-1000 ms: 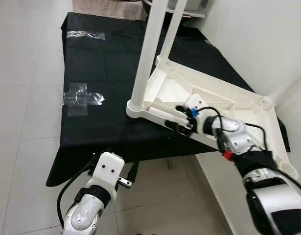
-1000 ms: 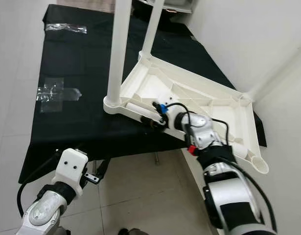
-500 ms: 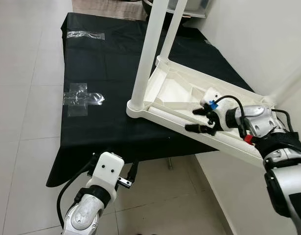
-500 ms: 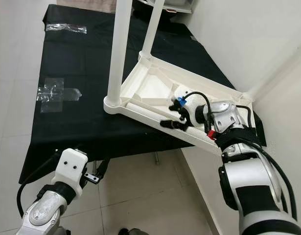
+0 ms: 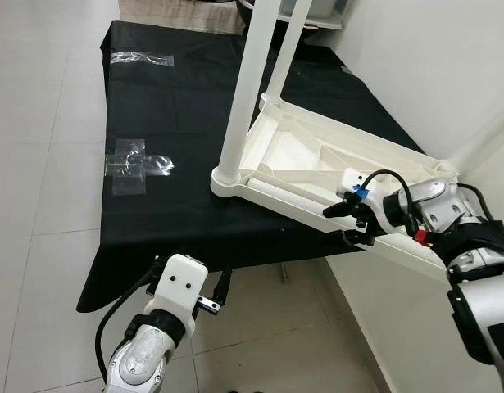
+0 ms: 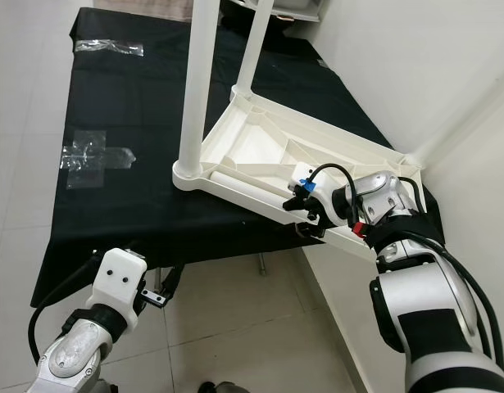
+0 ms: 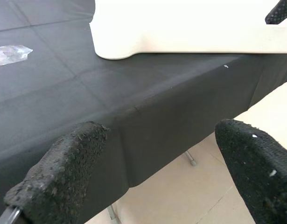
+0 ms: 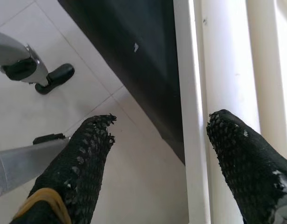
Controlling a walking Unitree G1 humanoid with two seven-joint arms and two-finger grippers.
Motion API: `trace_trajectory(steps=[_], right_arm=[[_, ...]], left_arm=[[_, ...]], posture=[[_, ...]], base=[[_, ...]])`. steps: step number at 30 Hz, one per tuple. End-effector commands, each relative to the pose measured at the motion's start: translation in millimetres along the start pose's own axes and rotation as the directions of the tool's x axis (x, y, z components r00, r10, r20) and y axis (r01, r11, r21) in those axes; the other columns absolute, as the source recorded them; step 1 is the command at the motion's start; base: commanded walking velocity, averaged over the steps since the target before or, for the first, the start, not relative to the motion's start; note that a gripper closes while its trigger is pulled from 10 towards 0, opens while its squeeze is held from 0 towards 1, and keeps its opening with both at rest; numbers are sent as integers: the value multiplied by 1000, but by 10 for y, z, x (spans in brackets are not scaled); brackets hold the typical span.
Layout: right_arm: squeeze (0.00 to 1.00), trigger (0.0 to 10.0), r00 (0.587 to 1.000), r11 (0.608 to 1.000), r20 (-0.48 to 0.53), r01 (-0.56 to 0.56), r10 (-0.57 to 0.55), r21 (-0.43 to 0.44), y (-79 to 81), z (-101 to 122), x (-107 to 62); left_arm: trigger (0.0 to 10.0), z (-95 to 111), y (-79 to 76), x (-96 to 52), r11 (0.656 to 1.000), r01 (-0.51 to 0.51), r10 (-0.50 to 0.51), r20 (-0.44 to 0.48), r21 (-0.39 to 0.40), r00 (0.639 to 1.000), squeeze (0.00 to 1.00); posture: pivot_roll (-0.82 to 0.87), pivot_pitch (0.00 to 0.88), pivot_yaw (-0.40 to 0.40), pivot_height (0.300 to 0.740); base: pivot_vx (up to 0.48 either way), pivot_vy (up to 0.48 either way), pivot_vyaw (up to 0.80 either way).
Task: Building children table
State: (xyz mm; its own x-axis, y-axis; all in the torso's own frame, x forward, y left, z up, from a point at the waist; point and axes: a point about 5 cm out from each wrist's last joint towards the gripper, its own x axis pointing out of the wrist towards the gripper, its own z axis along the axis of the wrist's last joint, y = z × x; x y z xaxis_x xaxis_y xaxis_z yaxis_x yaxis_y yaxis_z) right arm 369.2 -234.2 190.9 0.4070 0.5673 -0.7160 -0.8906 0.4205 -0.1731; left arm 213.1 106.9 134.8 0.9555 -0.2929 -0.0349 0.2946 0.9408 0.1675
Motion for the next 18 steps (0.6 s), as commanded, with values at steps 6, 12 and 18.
trace_trajectory(steps=[6,12,18], right_arm=[[0,10000,994,1000,-105,22,-21,8,15,-152,34],[0,10000,985,999,-165,44,-48,-25,30,-158,130],[0,0,983,993,-153,89,-99,-71,8,-37,204]], left_arm=[[10000,-46,-34,-9,1000,13,-13,-19,-14,1000,0],[10000,-38,-34,-25,1000,14,-14,-19,-10,1000,0],[10000,-29,-32,-36,1000,13,-13,-20,-9,1000,0]], posture=[[101,139,-216,740],[101,147,-213,740],[101,154,-214,740]], base=[[0,0,0],[0,0,0],[0,0,0]])
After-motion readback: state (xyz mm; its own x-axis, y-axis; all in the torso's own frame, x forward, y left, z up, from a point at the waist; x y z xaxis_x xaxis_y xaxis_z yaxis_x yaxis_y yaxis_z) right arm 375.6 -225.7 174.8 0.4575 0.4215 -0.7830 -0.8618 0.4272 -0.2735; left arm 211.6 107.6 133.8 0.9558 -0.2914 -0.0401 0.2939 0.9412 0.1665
